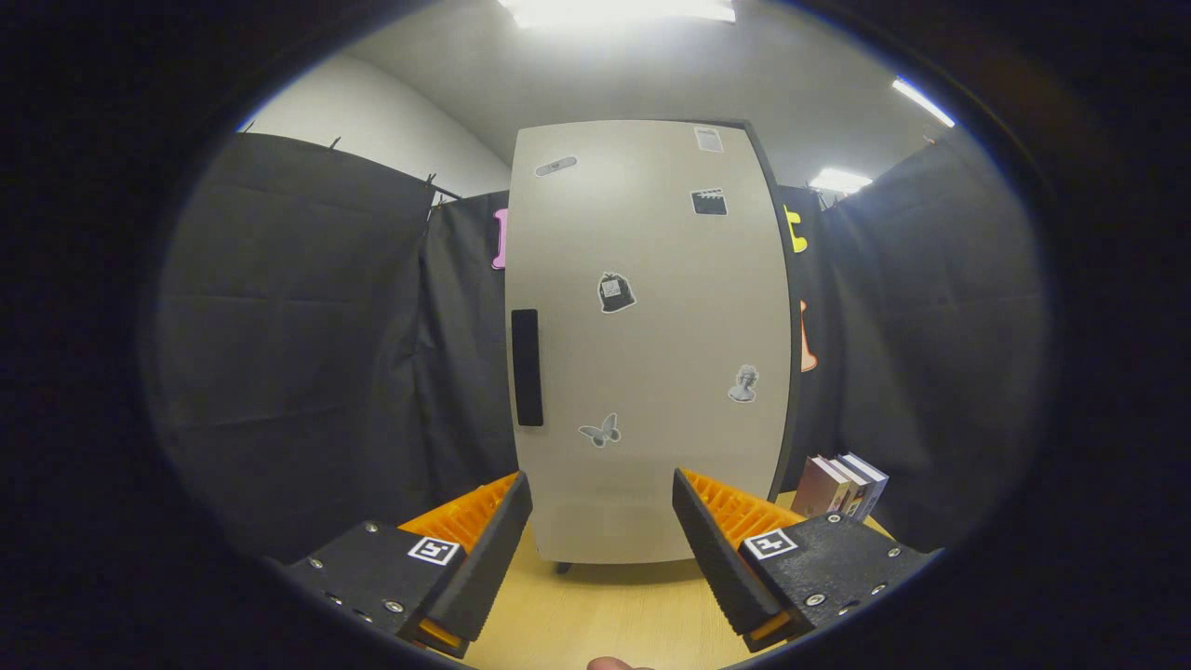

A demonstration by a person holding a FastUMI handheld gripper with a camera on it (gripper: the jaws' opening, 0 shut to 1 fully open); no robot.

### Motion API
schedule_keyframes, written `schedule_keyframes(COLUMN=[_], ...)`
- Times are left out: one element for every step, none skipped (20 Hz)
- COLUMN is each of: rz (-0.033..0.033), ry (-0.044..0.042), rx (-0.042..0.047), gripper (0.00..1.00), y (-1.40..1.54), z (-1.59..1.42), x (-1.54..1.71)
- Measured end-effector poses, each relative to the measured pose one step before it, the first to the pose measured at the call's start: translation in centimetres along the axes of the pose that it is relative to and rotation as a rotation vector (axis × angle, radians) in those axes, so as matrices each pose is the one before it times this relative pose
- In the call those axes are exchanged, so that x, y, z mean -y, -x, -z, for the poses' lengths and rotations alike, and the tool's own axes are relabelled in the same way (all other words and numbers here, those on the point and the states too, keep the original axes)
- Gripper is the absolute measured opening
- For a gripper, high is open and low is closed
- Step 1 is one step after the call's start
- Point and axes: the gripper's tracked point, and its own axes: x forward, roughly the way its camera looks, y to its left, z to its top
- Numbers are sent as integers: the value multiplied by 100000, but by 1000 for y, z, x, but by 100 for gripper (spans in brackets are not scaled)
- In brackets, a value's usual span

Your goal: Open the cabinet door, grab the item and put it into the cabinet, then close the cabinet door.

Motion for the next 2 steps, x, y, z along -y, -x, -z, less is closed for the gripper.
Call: schedule_keyframes(rz=[402,99], ry=[166,22], rx=[-202,23], gripper=[95,95], y=[-224,-15], z=[111,28], x=[85,44])
